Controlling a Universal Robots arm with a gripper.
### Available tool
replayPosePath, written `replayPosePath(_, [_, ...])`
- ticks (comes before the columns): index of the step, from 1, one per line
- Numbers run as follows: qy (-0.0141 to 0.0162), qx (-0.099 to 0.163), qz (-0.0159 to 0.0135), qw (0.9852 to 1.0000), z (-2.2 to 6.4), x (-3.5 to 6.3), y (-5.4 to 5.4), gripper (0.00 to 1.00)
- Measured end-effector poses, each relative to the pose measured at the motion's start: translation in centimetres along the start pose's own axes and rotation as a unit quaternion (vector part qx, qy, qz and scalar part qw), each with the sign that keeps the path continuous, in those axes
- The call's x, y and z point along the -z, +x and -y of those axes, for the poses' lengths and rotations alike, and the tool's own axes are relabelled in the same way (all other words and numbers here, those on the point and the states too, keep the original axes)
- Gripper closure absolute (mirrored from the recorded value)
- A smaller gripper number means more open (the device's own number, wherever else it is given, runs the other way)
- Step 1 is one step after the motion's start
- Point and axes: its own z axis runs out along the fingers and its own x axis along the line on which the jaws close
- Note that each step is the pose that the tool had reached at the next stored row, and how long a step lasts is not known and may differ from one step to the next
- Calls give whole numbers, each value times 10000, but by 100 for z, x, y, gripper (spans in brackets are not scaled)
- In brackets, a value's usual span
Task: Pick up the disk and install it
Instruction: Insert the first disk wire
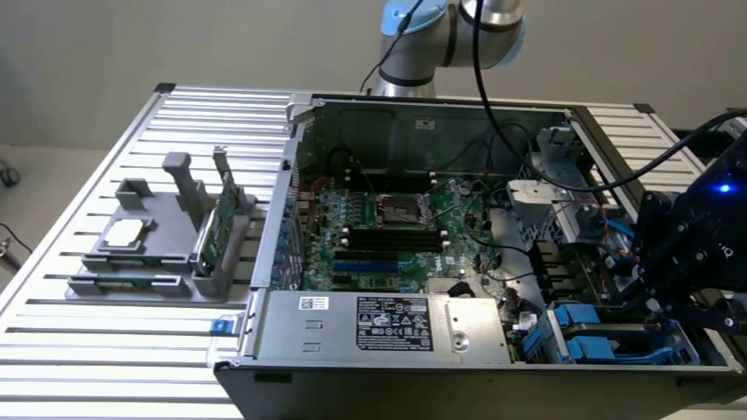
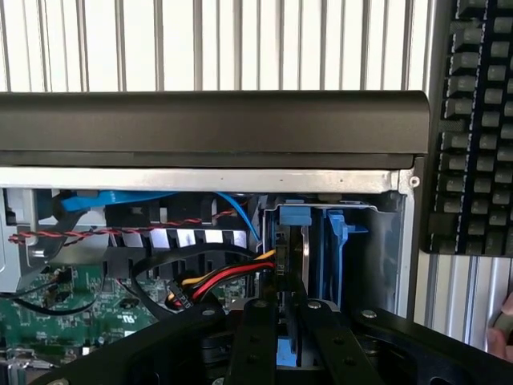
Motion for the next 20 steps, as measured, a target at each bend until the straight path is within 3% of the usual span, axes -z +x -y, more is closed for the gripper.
replayPosePath(10, [-5, 143, -7, 9999, -1, -5, 0, 83])
replayPosePath(20, [-8, 179, -48, 9998, -1, -11, -1, 83])
